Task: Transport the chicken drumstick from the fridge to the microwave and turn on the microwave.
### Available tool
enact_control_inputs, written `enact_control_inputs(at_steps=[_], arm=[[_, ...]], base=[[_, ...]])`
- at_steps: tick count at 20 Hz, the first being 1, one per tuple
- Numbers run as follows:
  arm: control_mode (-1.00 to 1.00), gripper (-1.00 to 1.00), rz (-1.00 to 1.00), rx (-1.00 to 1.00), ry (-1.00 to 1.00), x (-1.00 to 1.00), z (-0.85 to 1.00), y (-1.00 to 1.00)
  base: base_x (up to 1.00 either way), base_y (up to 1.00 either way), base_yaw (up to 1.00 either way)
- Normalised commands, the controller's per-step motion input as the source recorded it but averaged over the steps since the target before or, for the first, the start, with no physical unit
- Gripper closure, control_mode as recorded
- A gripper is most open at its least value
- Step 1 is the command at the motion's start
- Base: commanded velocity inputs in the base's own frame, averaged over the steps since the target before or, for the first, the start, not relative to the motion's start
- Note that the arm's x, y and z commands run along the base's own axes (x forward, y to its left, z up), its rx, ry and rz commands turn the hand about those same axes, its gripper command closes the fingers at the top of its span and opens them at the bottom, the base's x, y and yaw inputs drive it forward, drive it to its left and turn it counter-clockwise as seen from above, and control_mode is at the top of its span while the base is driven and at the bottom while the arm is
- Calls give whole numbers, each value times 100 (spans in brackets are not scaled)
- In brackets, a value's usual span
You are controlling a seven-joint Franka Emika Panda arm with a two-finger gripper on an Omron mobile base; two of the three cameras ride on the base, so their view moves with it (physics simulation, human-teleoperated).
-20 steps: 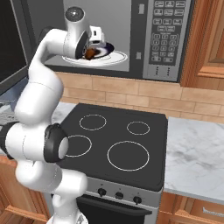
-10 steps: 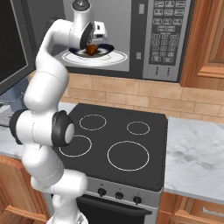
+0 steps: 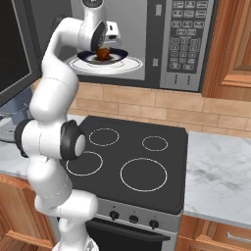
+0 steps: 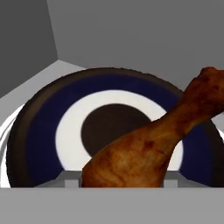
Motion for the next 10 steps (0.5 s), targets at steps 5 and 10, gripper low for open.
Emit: enact_control_inputs(at_steps=[5,10], arm=[[-100,100,4,-3,0,19,-14,0],[-100,100,4,0,-1,14,-1,0]], base=[[0,0,0],[0,0,0]])
